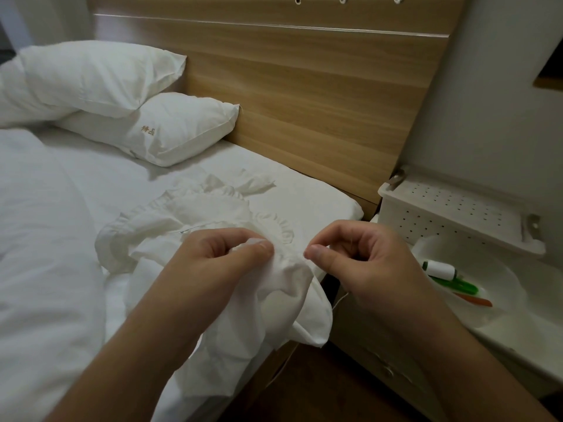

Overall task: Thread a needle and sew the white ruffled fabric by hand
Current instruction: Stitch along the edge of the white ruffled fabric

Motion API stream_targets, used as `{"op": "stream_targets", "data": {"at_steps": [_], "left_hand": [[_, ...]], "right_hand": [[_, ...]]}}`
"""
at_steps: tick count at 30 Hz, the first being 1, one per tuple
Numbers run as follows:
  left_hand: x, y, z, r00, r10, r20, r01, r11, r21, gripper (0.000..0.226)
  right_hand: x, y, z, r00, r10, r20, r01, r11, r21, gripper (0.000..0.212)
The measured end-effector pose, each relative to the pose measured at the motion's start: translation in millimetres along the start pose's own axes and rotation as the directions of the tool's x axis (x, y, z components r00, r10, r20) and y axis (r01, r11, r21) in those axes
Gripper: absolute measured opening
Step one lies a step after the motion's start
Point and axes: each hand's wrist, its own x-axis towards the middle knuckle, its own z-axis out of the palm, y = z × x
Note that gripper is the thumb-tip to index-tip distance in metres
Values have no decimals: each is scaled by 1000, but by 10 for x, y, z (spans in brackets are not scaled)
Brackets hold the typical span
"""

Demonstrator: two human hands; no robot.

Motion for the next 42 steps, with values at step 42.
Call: {"op": "stream_targets", "data": {"at_steps": [42], "left_hand": [[-86,60,33,975,208,-81,-196,971,139,13]], "right_hand": [[18,100,160,997,34,71,-40,996,83,12]]}}
